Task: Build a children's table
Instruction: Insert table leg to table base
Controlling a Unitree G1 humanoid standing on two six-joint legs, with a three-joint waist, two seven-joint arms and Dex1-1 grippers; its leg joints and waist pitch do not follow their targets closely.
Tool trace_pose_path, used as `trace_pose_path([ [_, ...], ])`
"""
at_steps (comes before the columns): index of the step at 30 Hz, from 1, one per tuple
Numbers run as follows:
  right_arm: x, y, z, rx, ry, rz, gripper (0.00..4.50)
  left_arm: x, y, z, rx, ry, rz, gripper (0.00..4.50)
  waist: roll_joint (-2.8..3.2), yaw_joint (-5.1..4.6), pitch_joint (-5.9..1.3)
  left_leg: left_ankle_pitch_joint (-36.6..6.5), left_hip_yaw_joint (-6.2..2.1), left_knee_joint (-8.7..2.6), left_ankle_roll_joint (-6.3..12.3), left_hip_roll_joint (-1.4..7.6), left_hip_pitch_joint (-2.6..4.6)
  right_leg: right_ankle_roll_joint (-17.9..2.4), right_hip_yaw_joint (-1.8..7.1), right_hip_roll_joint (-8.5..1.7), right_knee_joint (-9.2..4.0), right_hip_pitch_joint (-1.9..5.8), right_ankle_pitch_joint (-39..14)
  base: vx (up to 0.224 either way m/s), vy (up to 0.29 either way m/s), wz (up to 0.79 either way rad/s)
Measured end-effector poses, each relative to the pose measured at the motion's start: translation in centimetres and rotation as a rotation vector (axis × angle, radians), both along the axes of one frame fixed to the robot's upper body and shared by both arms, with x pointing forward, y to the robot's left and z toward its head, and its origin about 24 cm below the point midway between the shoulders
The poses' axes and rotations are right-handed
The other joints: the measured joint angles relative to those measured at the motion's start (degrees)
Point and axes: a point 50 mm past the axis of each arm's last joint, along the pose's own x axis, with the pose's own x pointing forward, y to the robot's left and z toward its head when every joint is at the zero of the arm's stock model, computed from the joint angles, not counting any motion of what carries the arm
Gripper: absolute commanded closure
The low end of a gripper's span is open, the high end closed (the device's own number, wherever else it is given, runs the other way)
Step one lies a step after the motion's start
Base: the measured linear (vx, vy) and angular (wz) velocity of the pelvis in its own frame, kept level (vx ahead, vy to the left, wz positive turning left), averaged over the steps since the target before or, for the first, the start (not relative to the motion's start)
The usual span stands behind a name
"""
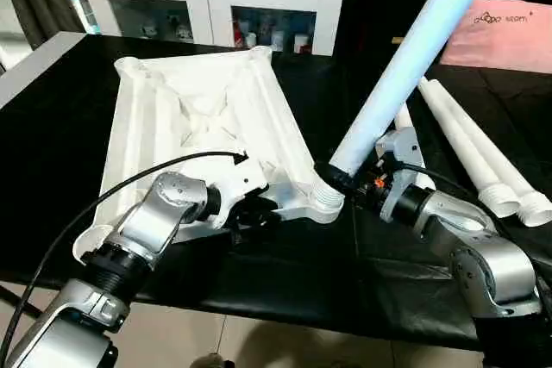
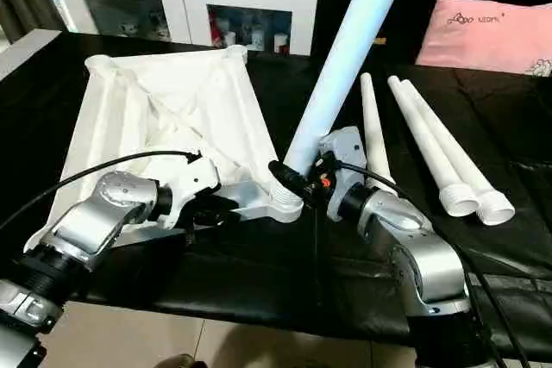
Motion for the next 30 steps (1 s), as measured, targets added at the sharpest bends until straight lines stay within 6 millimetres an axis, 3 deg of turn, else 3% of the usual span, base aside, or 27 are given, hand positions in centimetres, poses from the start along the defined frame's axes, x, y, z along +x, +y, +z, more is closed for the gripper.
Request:
trace_pose_path([
  [4,0.0,0.0,0.0,0.000,0.000,0.001,2.57,0.4,-0.1,0.3,0.000,-0.007,-0.005,3.49,0.00,0.00,0.00,0.0,0.00,0.00,0.00,0.00,0.01,0.0,0.01,0.00,0.00,0.01,0.0,0.000,0.000,0.00],
  [10,0.0,0.0,0.0,-0.002,0.000,0.003,2.57,0.4,-0.2,0.0,-0.007,0.011,-0.015,3.87,0.00,-0.01,0.00,0.0,0.00,0.00,0.00,0.00,0.01,0.0,0.01,0.00,0.00,0.01,0.0,0.000,0.000,0.00],
  [11,0.0,0.0,0.0,-0.002,0.000,0.003,2.57,0.4,-0.2,-0.1,-0.008,0.012,-0.018,4.16,0.00,-0.01,0.00,0.0,0.00,0.00,0.00,0.00,0.02,0.0,0.01,0.00,0.00,0.02,0.0,0.000,0.000,0.00],
  [13,0.0,0.0,0.0,-0.002,0.000,0.005,2.57,0.4,-0.2,-0.1,-0.007,0.015,-0.025,4.16,0.00,-0.02,0.00,0.0,0.00,0.00,0.00,0.00,0.02,0.0,0.02,0.00,0.00,0.02,0.0,0.000,0.000,0.00],
  [15,0.0,0.1,-0.1,-0.004,0.002,0.010,2.57,0.4,-0.2,0.0,-0.006,0.018,-0.032,4.45,0.00,-0.05,0.00,0.0,0.00,0.00,0.00,0.00,0.03,0.0,0.01,0.00,0.01,0.02,0.0,0.000,0.000,0.00],
  [30,0.9,0.9,-1.7,-0.079,0.096,0.104,2.57,0.5,0.3,0.2,0.016,0.031,-0.099,4.50,0.00,-0.11,0.00,0.0,0.00,-0.04,0.00,0.01,0.00,0.0,-0.02,0.00,-0.03,0.00,0.0,0.000,0.000,0.00],
])
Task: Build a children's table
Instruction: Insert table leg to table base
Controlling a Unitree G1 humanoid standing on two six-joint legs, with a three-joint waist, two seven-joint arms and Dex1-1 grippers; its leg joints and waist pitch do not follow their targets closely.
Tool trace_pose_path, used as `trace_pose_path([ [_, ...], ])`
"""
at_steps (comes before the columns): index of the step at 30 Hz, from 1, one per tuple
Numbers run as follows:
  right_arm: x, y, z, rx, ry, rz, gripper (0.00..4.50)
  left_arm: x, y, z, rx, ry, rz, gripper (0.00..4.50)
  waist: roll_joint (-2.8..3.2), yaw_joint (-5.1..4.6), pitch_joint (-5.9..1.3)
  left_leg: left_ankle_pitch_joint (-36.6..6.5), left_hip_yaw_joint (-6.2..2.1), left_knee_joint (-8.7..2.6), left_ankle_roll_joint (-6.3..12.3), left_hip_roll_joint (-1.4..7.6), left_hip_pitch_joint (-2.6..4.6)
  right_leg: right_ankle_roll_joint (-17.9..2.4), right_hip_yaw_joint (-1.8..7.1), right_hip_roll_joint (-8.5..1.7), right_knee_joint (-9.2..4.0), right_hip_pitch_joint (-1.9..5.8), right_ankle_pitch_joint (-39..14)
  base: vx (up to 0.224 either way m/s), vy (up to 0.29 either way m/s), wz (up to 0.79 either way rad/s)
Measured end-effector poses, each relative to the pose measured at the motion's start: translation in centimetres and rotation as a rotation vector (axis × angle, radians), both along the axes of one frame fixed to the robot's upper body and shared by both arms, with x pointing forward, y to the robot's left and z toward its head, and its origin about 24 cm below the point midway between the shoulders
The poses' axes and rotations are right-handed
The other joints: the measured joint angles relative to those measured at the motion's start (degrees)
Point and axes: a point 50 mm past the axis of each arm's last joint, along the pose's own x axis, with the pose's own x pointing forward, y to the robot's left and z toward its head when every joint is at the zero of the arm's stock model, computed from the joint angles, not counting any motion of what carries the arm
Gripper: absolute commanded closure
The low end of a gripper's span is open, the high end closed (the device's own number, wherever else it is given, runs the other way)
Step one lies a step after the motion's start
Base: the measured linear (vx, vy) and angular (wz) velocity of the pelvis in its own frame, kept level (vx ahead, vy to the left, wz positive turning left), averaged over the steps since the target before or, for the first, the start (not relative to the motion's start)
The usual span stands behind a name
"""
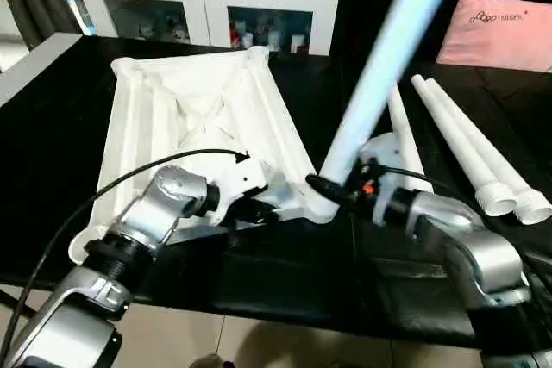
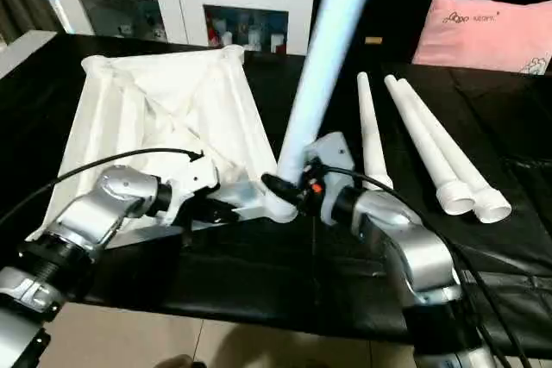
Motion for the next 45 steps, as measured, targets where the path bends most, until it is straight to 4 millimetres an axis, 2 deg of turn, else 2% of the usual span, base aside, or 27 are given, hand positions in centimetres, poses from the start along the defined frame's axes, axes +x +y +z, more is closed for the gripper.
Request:
trace_pose_path([
  [9,1.2,0.2,-0.2,-0.032,-0.019,0.024,2.57,0.0,0.2,0.0,0.003,0.003,-0.001,4.50,-0.13,0.06,-0.04,0.0,0.01,0.00,0.00,0.00,0.02,0.0,0.00,-0.01,0.00,0.02,0.0,0.000,0.000,0.00],
  [25,1.8,0.0,-0.6,-0.070,-0.036,0.053,2.57,0.2,0.3,-0.2,-0.005,0.007,0.008,4.50,-0.20,0.01,-0.09,0.0,0.01,0.00,0.00,0.00,0.13,0.0,0.00,-0.01,0.02,0.11,0.0,0.000,0.000,0.00],
  [36,3.0,0.3,-1.2,0.010,-0.004,0.038,2.57,0.5,0.8,-0.3,-0.001,0.006,0.025,4.50,-0.20,-0.77,-0.09,0.0,0.01,-0.01,0.00,0.00,0.17,-0.3,-0.01,-0.01,0.05,0.12,0.2,0.000,0.000,0.00],
  [40,3.1,0.0,-1.5,0.043,0.007,0.029,2.57,0.6,0.6,-0.3,0.000,0.004,0.027,4.50,-0.19,-0.68,-0.09,0.0,0.01,0.00,0.00,0.00,0.16,-0.4,-0.02,-0.03,0.04,0.12,0.2,0.000,0.000,0.00],
  [45,2.8,-1.0,-1.8,0.083,0.004,-0.006,2.57,1.0,0.0,-0.3,-0.007,0.001,0.030,4.50,-0.14,-0.07,-0.09,0.0,0.01,-0.01,0.00,0.00,0.14,-0.4,-0.04,-0.04,0.03,0.12,0.2,0.000,0.000,0.00],
])
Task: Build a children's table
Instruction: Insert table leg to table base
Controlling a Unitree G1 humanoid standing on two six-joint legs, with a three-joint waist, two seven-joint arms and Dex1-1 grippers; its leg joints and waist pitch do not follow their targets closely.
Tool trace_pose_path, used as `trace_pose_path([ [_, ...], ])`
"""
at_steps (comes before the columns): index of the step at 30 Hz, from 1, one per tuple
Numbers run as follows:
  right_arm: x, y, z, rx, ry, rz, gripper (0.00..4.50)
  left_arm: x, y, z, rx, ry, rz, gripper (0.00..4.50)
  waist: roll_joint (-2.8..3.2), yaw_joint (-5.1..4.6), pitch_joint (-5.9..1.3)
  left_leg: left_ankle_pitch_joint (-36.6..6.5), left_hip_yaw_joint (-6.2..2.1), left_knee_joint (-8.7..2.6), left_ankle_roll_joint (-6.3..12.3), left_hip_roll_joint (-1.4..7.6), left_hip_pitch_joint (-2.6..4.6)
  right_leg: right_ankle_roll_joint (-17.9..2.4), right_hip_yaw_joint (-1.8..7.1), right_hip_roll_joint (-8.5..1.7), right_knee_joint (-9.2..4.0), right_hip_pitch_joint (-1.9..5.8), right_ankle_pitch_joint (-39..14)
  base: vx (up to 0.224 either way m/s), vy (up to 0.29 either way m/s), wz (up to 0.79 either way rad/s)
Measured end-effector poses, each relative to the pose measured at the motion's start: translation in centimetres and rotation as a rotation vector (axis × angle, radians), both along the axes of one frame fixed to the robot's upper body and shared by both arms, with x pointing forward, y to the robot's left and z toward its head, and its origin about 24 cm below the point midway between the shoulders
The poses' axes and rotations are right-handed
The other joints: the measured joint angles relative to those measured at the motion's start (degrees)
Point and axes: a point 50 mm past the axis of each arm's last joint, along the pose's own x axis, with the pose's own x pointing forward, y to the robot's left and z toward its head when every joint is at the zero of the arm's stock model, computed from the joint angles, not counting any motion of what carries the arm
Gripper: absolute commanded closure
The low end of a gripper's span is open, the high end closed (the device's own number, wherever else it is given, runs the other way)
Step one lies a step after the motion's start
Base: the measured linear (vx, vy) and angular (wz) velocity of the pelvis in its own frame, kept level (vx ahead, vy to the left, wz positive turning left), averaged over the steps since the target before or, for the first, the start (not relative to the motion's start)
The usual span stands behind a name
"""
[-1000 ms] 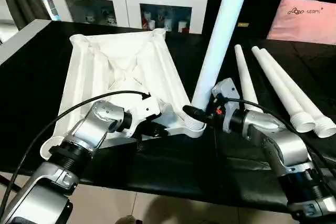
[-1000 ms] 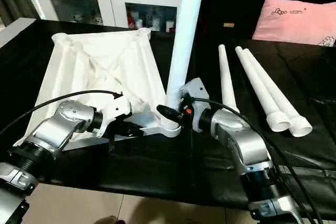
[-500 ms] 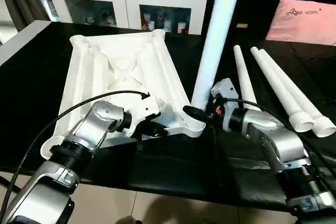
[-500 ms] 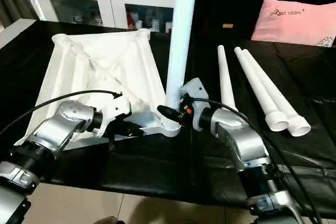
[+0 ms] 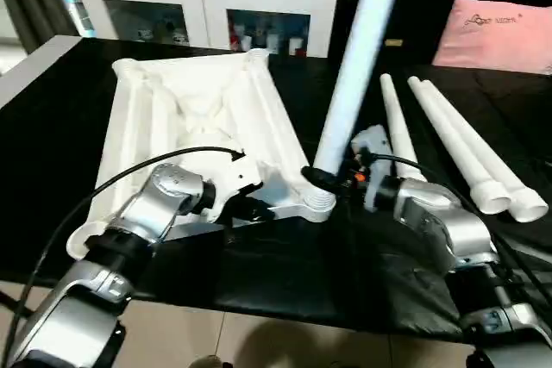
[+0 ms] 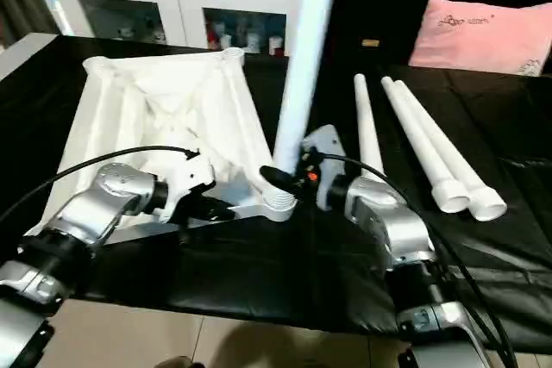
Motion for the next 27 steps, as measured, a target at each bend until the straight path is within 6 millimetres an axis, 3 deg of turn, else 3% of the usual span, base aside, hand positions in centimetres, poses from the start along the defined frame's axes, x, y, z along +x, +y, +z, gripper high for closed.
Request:
trace_pose_path([
  [3,-0.5,-0.6,-0.4,0.040,-0.006,-0.038,2.57,0.1,-0.3,0.0,-0.001,-0.002,-0.002,4.50,0.15,0.43,0.00,0.0,0.00,0.00,0.00,0.01,-0.02,0.0,-0.02,0.00,-0.06,0.01,0.0,0.000,0.000,0.00],
  [7,-1.2,-1.1,-1.0,0.081,-0.014,-0.077,2.57,0.2,-0.3,-0.1,-0.002,0.001,0.000,4.50,0.85,0.39,0.00,0.0,0.00,-0.01,0.01,-0.01,0.00,0.0,-0.03,-0.01,-0.21,0.12,0.0,0.000,0.000,0.00],
  [11,-2.4,-1.5,-2.0,0.148,-0.020,-0.142,2.57,0.4,-0.8,-0.3,-0.013,0.011,-0.004,4.50,1.97,0.98,-0.07,0.0,-0.03,-0.08,0.01,-0.01,0.03,0.0,-0.14,-0.06,-0.45,0.32,0.0,0.000,0.000,0.00],
  [14,-2.9,-1.7,-2.1,0.147,-0.039,-0.159,2.57,0.4,-1.1,-0.4,-0.018,0.012,-0.011,4.50,2.38,1.54,-0.15,0.0,-0.02,-0.32,0.02,-0.01,0.04,0.0,-0.21,-0.07,-0.72,0.39,0.0,0.000,0.000,0.00],
  [18,-3.3,-1.8,-1.7,0.041,-0.098,-0.106,2.57,0.3,-1.3,-0.4,-0.021,0.007,-0.022,4.50,2.56,1.94,-0.23,0.0,-0.01,-0.46,0.04,0.00,0.02,0.0,-0.28,-0.06,-0.85,0.39,0.0,0.000,0.000,0.00],
  [22,-3.3,-1.5,-1.1,-0.098,-0.159,-0.018,2.58,0.3,-1.4,-0.4,-0.020,-0.002,-0.036,4.50,2.35,1.93,-0.32,0.1,0.00,-0.58,0.15,0.01,0.05,0.1,-0.32,-0.06,-1.02,0.48,0.0,0.000,0.000,0.00],
  [25,-3.0,-1.3,-0.9,-0.141,-0.169,0.028,2.59,0.3,-1.3,-0.4,-0.018,-0.003,-0.039,4.50,1.93,1.79,-0.39,0.1,0.05,-0.58,0.18,0.00,0.06,0.1,-0.29,-0.07,-1.12,0.52,0.0,0.000,0.000,0.00],
  [27,-2.7,-1.2,-0.8,-0.164,-0.165,0.063,2.59,0.2,-1.1,-0.4,-0.014,-0.007,-0.040,4.50,1.31,1.73,-0.50,0.1,0.07,-0.60,0.20,0.01,0.10,0.1,-0.29,-0.07,-1.12,0.51,-0.1,0.000,0.000,0.00],
])
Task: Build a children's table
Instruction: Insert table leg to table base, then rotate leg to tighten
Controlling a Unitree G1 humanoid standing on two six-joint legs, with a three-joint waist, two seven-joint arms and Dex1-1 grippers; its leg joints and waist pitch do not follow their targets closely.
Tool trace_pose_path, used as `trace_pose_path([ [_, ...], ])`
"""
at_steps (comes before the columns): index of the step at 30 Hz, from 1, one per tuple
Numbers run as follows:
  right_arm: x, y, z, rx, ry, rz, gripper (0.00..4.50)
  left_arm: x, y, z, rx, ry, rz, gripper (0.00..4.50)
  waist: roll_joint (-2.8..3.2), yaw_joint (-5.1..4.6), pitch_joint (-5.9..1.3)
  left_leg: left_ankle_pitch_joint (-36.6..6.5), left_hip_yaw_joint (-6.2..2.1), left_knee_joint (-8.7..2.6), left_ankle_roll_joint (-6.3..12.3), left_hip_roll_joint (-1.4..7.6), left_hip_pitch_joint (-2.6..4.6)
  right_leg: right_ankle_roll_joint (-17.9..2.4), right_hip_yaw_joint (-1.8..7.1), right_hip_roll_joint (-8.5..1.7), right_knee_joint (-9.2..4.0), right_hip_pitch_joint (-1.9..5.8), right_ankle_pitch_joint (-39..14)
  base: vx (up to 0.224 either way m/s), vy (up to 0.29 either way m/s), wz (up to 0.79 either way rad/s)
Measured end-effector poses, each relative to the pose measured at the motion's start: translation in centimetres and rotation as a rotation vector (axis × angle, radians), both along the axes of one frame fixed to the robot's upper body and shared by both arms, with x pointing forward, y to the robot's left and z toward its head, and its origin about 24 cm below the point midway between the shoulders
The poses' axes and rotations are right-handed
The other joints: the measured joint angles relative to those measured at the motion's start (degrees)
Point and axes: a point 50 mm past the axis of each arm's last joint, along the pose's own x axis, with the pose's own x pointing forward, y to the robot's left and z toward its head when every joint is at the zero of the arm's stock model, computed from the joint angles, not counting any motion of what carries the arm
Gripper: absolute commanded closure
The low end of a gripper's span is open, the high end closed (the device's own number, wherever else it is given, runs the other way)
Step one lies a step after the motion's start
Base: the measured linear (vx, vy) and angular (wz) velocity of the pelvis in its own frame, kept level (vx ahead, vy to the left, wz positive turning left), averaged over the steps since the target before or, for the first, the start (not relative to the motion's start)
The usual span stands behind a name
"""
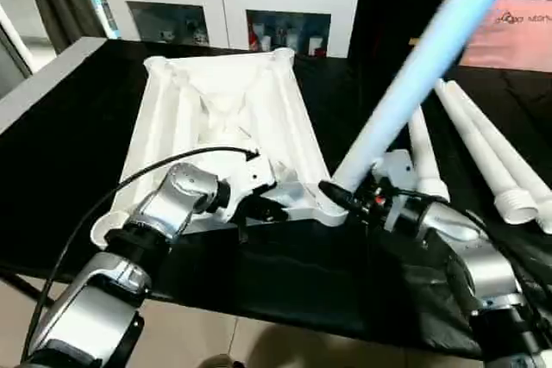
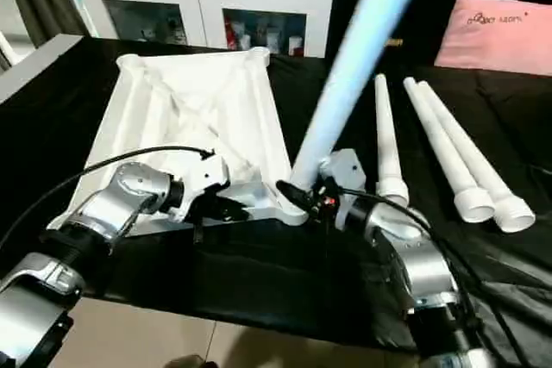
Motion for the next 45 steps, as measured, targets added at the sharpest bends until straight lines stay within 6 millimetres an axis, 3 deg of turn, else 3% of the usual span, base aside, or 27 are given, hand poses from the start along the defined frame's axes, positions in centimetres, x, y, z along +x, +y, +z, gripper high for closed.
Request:
trace_pose_path([
  [6,0.9,0.6,0.1,-0.040,0.022,0.080,2.59,-0.2,0.7,0.0,0.014,-0.017,-0.002,4.50,-1.61,-0.65,-0.25,0.0,0.07,-0.16,0.00,0.02,0.17,0.0,0.02,0.01,-0.07,0.03,0.0,0.000,0.000,0.00],
  [12,1.5,1.1,0.0,-0.022,0.048,0.110,2.59,-0.3,1.3,0.1,0.028,-0.017,-0.012,4.50,-2.19,-1.70,-0.11,0.0,0.09,-0.30,-0.01,0.02,0.51,0.1,0.05,0.01,-0.10,0.26,0.0,0.000,0.000,0.00],
  [19,1.2,1.3,-0.1,0.016,0.050,0.168,2.59,-0.5,2.1,0.4,0.044,-0.019,-0.074,4.50,-2.07,-1.77,-0.10,0.0,0.10,-0.52,-0.03,0.02,0.55,0.1,0.03,0.04,-0.23,0.26,-0.1,0.000,0.000,0.00],
  [22,0.8,1.2,-0.2,0.021,0.054,0.221,2.59,-0.7,2.3,0.4,0.052,-0.022,-0.123,4.50,-1.80,-1.58,-0.19,0.0,0.12,-0.75,-0.03,0.01,0.59,0.1,-0.01,0.05,-0.57,0.41,-0.1,0.000,0.000,0.00],
  [32,-0.1,1.6,-0.1,0.000,0.065,0.345,2.59,-0.8,2.6,0.6,0.110,-0.010,-0.231,4.50,-1.82,-0.63,-0.21,0.0,0.16,-0.97,-0.04,0.01,0.98,0.1,-0.05,0.05,-0.79,0.79,-0.1,0.000,0.000,0.00],
  [45,-0.1,2.0,-0.3,0.015,0.074,0.342,2.59,-0.6,2.6,0.5,0.113,0.010,-0.221,4.50,-1.85,-0.08,-0.22,0.0,0.20,-1.02,-0.04,0.01,1.16,0.1,-0.01,0.05,-0.77,0.90,-0.1,0.000,0.000,0.00],
])
